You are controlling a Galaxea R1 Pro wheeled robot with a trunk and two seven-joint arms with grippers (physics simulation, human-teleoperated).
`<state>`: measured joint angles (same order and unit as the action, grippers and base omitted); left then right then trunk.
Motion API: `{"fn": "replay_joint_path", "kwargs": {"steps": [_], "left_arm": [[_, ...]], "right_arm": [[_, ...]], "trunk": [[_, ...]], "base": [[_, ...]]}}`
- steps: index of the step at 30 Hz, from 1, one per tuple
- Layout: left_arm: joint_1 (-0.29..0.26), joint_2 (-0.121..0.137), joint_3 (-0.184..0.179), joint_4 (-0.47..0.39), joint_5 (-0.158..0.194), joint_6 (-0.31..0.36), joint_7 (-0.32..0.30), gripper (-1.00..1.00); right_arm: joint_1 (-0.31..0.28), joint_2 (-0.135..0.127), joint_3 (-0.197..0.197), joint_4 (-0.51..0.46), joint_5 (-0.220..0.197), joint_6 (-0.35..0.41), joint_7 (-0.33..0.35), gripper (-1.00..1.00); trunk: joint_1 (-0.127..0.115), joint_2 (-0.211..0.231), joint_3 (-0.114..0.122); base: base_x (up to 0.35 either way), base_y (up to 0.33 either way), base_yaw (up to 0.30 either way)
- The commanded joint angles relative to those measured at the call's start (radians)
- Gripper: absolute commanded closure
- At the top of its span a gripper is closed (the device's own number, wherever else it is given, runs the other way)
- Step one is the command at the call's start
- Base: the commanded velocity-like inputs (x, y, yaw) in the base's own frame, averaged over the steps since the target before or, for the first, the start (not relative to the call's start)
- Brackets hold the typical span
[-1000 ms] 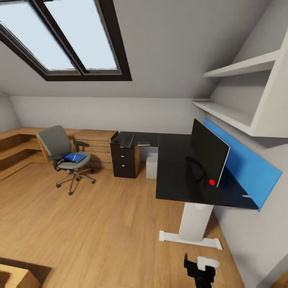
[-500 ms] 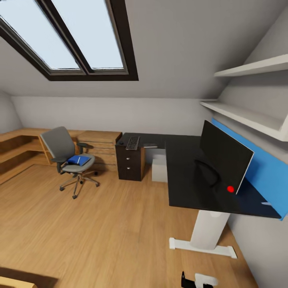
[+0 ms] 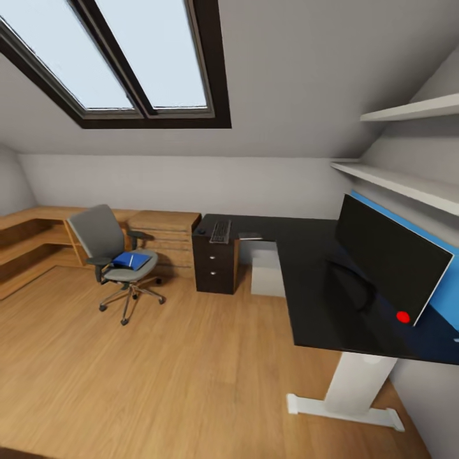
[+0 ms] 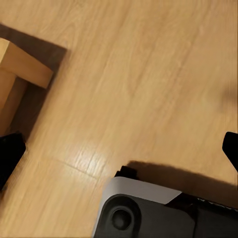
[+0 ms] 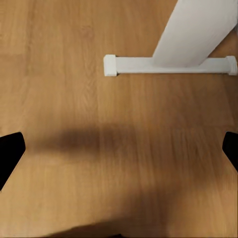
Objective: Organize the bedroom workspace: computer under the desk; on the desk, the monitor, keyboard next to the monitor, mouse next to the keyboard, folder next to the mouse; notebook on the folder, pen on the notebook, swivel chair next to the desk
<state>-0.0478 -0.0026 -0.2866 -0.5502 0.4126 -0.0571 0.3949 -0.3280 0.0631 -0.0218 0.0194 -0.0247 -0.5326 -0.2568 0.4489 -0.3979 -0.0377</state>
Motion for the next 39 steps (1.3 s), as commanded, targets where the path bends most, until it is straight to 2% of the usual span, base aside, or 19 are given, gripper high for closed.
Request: {"fn": "replay_joint_path", "kwargs": {"steps": [1, 2, 5, 7, 11, 31, 34, 35, 36, 38, 39], "left_arm": [[-0.001, 0.001, -0.008, 0.005, 0.01, -0.006, 0.007, -1.0], [-0.001, 0.001, -0.009, 0.015, 0.009, -0.005, 0.007, -1.0], [-0.001, -0.001, -0.01, 0.029, 0.007, -0.005, 0.007, -1.0], [-0.001, 0.0, -0.011, 0.037, -0.018, -0.004, 0.007, -1.0], [-0.001, -0.001, -0.011, 0.04, -0.034, -0.004, 0.007, -1.0], [-0.001, -0.009, -0.011, 0.059, -0.038, -0.006, 0.007, -1.0], [-0.001, -0.009, -0.011, 0.059, -0.038, -0.007, 0.007, -1.0], [-0.001, -0.01, -0.011, 0.059, -0.038, -0.007, 0.007, -1.0], [-0.001, -0.009, -0.011, 0.06, -0.038, -0.007, 0.007, -1.0], [-0.001, -0.009, -0.011, 0.06, -0.038, -0.007, 0.007, -1.0], [-0.001, -0.009, -0.011, 0.06, -0.038, -0.007, 0.007, -1.0]], "right_arm": [[-0.001, -0.005, -0.001, 0.002, -0.002, -0.005, -0.002, -1.0], [0.0, -0.019, -0.001, 0.003, -0.002, -0.004, -0.001, -1.0], [0.0, -0.02, -0.001, 0.004, -0.002, -0.004, -0.001, -1.0], [0.0, -0.021, -0.001, 0.003, -0.002, -0.004, -0.001, -1.0], [0.0, -0.021, -0.001, 0.004, -0.003, -0.004, -0.001, -1.0], [0.0, -0.023, -0.001, 0.003, -0.003, -0.004, -0.001, -1.0], [0.0, -0.004, 0.0, 0.004, -0.004, -0.004, -0.011, -1.0], [0.0, 0.028, 0.0, 0.004, -0.005, -0.005, -0.012, -1.0], [0.0, 0.047, -0.001, 0.004, -0.005, -0.005, -0.012, -1.0], [0.0, 0.067, -0.004, 0.004, -0.005, -0.004, -0.013, -1.0], [0.0, 0.069, -0.004, 0.003, -0.005, -0.004, -0.013, -1.0]], "trunk": [[0.001, -0.002, -0.002], [0.001, -0.002, -0.002], [0.001, -0.002, -0.002], [0.001, -0.002, -0.002], [0.001, -0.002, -0.002], [0.001, -0.002, -0.002], [0.001, -0.002, -0.002], [0.001, -0.002, -0.002], [0.001, -0.002, -0.002], [0.001, -0.002, -0.002], [0.001, -0.002, -0.002]], "base": [[0.244, 0.267, 0.0], [0.245, 0.265, 0.0], [0.247, 0.263, 0.0], [0.248, 0.261, 0.0], [0.248, 0.26, 0.0], [0.283, 0.201, 0.0], [0.32, 0.105, 0.0], [0.321, 0.101, 0.0], [0.321, 0.1, 0.0], [0.321, 0.097, 0.0], [0.321, 0.094, 0.0]]}}
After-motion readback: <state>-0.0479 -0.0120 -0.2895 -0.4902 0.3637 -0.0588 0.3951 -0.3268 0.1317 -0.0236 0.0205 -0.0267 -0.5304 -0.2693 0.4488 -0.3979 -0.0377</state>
